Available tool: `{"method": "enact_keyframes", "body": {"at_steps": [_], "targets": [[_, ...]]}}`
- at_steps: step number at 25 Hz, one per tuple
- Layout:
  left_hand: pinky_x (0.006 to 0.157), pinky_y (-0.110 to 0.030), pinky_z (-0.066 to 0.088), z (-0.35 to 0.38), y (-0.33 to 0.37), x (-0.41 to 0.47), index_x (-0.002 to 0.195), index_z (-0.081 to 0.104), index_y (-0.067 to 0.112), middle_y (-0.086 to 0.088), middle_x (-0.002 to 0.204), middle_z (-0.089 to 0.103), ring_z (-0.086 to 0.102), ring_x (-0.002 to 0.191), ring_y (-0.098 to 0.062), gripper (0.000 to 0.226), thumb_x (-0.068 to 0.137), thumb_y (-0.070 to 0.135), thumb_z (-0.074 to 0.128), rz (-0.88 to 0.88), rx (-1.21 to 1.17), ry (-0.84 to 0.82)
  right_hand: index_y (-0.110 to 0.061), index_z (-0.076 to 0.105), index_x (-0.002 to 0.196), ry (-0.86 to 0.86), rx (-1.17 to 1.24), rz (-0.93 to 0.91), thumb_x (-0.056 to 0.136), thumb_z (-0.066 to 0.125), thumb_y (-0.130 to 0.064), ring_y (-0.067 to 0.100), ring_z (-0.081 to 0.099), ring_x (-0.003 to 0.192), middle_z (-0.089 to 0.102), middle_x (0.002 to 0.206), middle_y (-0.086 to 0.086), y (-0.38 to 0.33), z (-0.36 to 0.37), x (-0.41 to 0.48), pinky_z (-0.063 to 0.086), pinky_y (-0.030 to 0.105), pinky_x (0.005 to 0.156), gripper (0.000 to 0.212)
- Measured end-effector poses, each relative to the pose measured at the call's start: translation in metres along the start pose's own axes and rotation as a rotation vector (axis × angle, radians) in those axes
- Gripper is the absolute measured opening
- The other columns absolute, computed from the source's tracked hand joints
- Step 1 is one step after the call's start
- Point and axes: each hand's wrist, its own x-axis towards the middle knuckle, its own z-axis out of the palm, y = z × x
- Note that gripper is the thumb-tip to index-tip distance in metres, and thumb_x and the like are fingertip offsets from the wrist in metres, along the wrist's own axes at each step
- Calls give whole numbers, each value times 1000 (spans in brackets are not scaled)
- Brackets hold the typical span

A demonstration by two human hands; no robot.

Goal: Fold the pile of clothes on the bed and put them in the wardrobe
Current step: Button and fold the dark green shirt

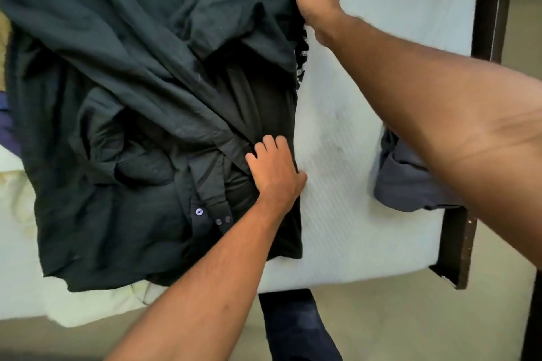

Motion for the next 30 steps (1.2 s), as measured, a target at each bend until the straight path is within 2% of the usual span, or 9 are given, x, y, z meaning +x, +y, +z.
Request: {"method": "enact_keyframes", "body": {"at_steps": [4,7,9,12,14,16,21,25,30], "targets": [[81,-40,37,10,-11,-3,108,53,15,-6,111,51,51,97,-27,28,87,33,59,11,-50,106,-12,56,130,34,-199,-121,96,66,-31,16,63,112,65,123,1,-7,7,-4,54,26,94,40],[72,-42,41,5,-24,-17,88,49,11,-8,90,49,47,79,-28,6,84,13,53,163,-417,257,-13,56,132,78,-289,-216,99,58,-32,21,60,119,65,129,3,-10,2,-8,48,27,98,38],[68,-37,38,-5,-32,-45,81,41,12,-3,82,43,40,74,-23,15,79,6,54,191,-646,342,-13,58,130,113,-291,-228,101,55,-31,22,60,120,66,128,2,-18,-3,-13,46,25,96,34],[77,-38,47,-10,-51,-85,91,56,14,2,88,57,54,83,-21,19,77,2,59,-17,-883,383,-24,62,95,164,-371,-233,103,50,-29,18,59,94,64,93,-10,-35,-11,-24,44,23,82,15],[83,-43,55,-15,-62,-92,96,65,16,1,91,68,63,85,-18,23,83,-1,56,-229,-1131,308,-26,39,69,207,-441,-254,103,48,-28,17,45,77,45,69,-15,-46,-13,-29,37,26,71,35],[86,-44,55,-23,-73,-85,94,69,14,-4,89,71,63,82,-17,23,93,0,50,-396,-1364,174,-24,31,66,222,-466,-239,102,46,-31,17,41,73,40,64,-13,-55,-10,-30,33,26,67,40],[80,-46,48,-29,-79,-79,95,52,17,-1,81,59,60,87,-33,16,100,19,36,-423,-1094,240,-28,39,72,280,-379,-210,103,42,-32,12,44,72,50,80,-8,-57,3,-39,41,27,70,32],[76,-37,52,-41,-85,-107,104,53,27,7,89,66,65,86,-15,31,96,57,54,-155,-1016,121,-21,50,85,334,-208,-124,105,43,-25,13,46,68,53,73,-11,-71,16,-48,46,27,71,22],[72,-31,49,-78,-153,-131,104,68,26,11,84,69,65,81,-7,13,92,30,69,-79,-1085,195,-16,47,79,294,-4,-166,107,44,-20,8,39,60,48,69,-10,-129,60,-70,34,17,54,29]]}}
